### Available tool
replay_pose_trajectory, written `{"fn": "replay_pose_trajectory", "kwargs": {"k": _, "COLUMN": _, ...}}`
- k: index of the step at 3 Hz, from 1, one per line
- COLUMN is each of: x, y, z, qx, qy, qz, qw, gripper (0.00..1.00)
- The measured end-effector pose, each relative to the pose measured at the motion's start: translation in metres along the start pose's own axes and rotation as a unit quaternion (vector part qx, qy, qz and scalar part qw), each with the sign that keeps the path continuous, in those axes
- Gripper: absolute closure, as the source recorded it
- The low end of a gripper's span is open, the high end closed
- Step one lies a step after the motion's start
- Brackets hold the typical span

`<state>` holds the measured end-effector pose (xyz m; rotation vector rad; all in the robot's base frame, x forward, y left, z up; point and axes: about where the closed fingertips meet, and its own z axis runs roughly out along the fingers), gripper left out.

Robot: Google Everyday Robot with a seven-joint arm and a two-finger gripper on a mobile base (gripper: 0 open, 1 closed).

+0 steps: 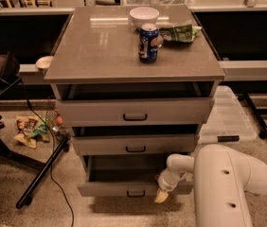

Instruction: Open bottom drawer

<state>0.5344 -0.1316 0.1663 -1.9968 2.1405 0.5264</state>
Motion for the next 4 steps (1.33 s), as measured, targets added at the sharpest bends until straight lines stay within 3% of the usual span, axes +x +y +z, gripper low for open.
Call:
{"fn": "replay_pose_trajectory", "kwargs": {"k": 1, "x": 0.004, "y": 0.014, "z": -0.004, "qx": 0.003, "qy": 0.001, "qz": 0.014, "qw": 0.9999, "gripper": 0.43}}
{"fn": "replay_pose_trajectory", "kwargs": {"k": 3, "x": 0.013, "y": 0.042, "z": -0.024, "qx": 0.031, "qy": -0.005, "qz": 0.043, "qw": 0.9986, "gripper": 0.0}}
{"fn": "replay_pose_trajectory", "kwargs": {"k": 4, "x": 0.014, "y": 0.048, "z": -0.034, "qx": 0.05, "qy": -0.021, "qz": 0.045, "qw": 0.9976, "gripper": 0.0}}
